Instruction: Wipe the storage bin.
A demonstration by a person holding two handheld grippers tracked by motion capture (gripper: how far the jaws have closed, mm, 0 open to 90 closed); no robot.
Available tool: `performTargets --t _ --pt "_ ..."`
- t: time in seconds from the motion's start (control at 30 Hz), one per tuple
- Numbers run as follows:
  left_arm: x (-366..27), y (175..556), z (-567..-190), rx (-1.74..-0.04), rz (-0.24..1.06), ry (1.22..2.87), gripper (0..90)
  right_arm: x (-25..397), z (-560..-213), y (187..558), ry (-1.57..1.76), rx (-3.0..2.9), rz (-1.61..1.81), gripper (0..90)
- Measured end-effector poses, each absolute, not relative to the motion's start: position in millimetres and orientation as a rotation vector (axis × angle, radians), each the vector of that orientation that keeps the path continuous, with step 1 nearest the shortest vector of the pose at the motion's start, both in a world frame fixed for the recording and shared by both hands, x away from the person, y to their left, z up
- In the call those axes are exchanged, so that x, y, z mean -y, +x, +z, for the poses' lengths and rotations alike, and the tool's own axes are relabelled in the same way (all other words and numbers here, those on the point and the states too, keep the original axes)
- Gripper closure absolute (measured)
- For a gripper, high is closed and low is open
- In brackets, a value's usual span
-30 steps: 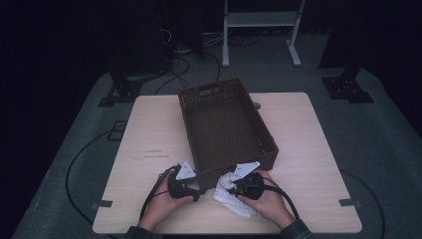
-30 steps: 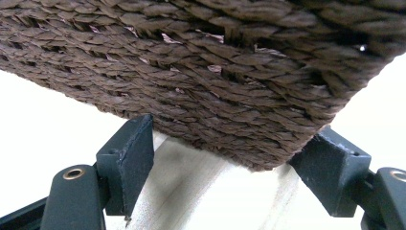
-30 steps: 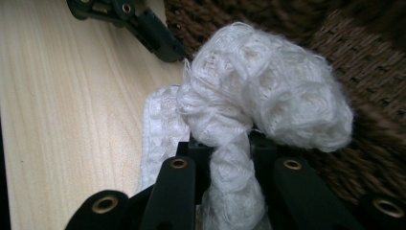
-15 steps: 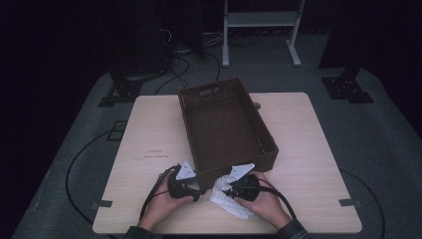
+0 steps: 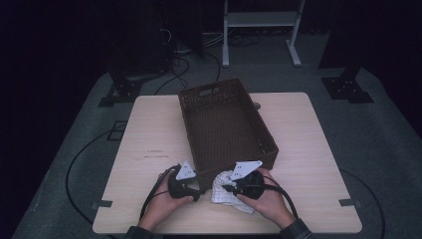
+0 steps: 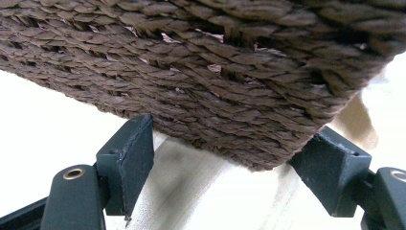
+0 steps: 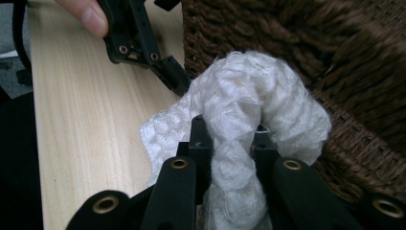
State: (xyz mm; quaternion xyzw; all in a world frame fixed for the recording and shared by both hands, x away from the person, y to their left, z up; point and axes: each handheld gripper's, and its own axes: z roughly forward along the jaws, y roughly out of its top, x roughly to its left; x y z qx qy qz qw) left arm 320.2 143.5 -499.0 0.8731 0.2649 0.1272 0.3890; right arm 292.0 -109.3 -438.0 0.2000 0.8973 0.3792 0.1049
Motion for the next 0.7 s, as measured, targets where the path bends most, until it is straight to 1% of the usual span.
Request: performTargets --t 0.43,0.63,0.7 --pt "-143 320 -499 -0.674 0.323 2.219 24.4 111 -417 286 0.548 -2.583 1.193 76.8" --pt "-143 320 -499 -0.674 0.323 2.219 24.3 107 -420 286 0.553 -2.598 1.186 76.8" --pt "-143 320 -499 -0.674 0.323 2.219 24.4 101 -426 288 0.535 -2.618 1.157 76.8"
